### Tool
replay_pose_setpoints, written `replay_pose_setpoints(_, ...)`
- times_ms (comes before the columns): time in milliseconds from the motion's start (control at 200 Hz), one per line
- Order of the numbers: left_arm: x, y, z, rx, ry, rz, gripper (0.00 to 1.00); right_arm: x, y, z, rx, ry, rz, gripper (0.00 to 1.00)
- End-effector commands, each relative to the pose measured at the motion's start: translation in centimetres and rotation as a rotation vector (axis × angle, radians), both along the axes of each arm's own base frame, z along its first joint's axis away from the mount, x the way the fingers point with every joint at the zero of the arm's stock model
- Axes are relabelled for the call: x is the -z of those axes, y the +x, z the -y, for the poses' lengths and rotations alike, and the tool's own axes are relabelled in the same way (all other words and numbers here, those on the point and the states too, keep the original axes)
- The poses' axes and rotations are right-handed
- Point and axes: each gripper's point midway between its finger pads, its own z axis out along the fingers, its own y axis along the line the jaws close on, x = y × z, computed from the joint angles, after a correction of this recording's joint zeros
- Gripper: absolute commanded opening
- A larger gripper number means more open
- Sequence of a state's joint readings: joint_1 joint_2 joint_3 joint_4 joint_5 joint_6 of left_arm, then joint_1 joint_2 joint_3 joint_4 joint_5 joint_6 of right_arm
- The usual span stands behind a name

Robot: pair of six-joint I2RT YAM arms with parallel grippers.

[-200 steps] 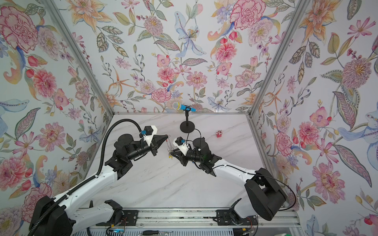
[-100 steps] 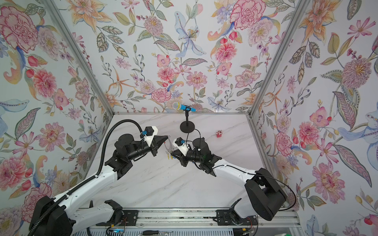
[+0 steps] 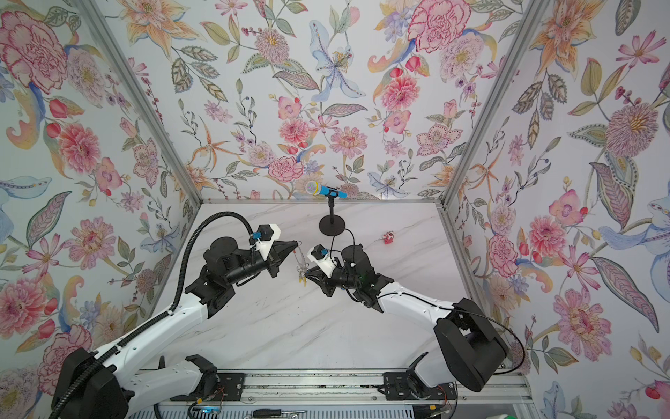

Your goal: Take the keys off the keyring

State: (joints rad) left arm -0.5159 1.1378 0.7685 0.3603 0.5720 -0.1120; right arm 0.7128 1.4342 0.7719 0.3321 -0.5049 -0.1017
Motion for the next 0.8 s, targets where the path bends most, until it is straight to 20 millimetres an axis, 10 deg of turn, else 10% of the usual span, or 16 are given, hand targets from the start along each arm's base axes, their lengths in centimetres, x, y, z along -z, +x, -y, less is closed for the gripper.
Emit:
replay_pose_setpoints(0, -3.3, -0.2, -0.2, 0.009, -0.038, 0.092, 0.00, 0.0, 0.6, -0.3, 0.005, -0.015, 0.006, 0.16)
replay_pose_setpoints(796, -2.8, 0.3, -0.5, -0.018, 0.029, 0.106, 0.00, -0.1, 0.3, 1.9, 0.049, -0.146, 0.043, 0.11)
